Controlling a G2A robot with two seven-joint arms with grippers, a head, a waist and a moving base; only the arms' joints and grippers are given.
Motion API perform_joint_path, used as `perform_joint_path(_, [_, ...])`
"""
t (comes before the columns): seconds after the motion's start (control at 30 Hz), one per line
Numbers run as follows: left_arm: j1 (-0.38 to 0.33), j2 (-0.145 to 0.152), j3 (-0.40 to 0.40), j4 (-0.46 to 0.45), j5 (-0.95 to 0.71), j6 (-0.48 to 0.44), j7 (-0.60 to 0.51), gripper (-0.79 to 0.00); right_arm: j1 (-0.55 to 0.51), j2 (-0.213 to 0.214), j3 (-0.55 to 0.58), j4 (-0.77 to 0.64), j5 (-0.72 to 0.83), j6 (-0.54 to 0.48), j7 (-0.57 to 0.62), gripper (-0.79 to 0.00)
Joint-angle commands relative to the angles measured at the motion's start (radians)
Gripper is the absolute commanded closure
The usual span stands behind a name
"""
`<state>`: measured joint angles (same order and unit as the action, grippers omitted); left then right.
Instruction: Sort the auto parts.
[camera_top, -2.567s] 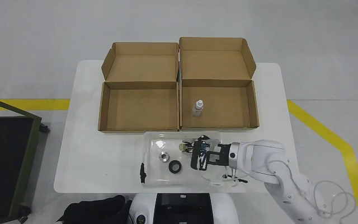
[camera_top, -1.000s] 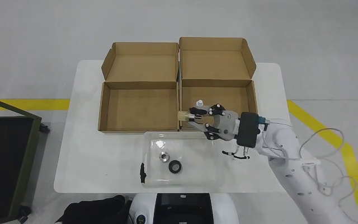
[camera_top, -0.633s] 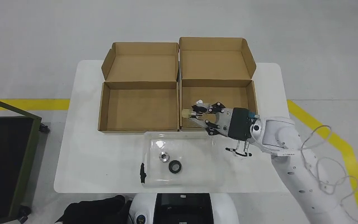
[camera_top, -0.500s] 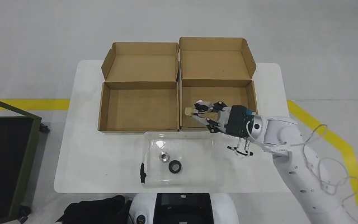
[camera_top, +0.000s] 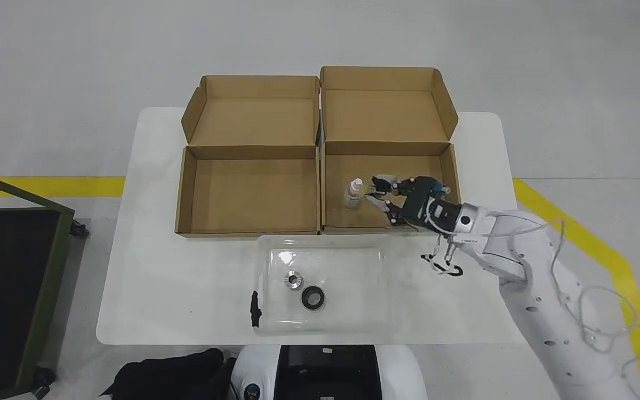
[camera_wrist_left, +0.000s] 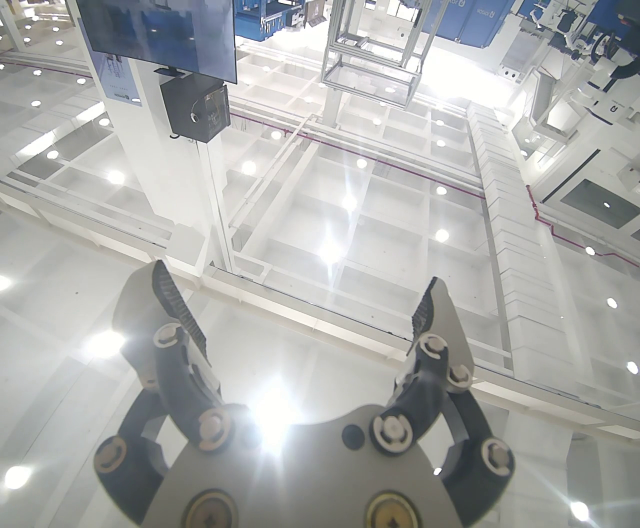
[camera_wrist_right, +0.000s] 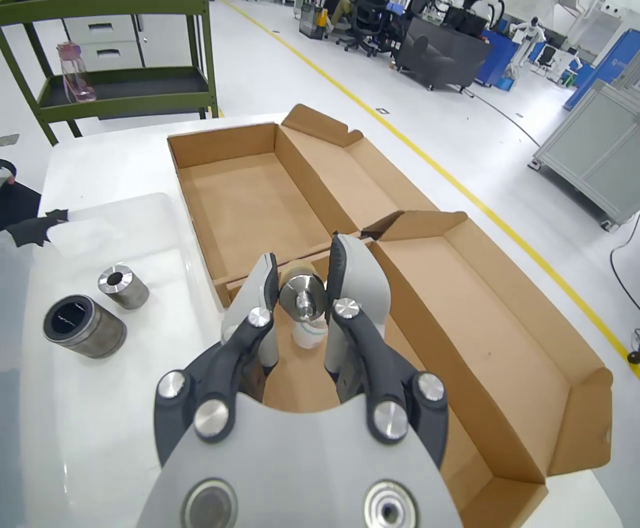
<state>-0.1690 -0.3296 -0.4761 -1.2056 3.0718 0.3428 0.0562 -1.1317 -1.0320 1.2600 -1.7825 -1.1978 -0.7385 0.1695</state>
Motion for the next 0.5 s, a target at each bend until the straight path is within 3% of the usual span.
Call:
perform_joint_path(0.0, [0.0,0.0,0.0,0.0,0.0,0.0,0.0,-0.785,-0.002,0.001,0.005,0.013,-0.001,0.006,0.021,0.0])
perform_joint_path(0.47, [0.0,0.0,0.0,0.0,0.0,0.0,0.0,-0.785,0.109,-0.007,-0.051,0.165,-0.011,0.031,0.231,0.0])
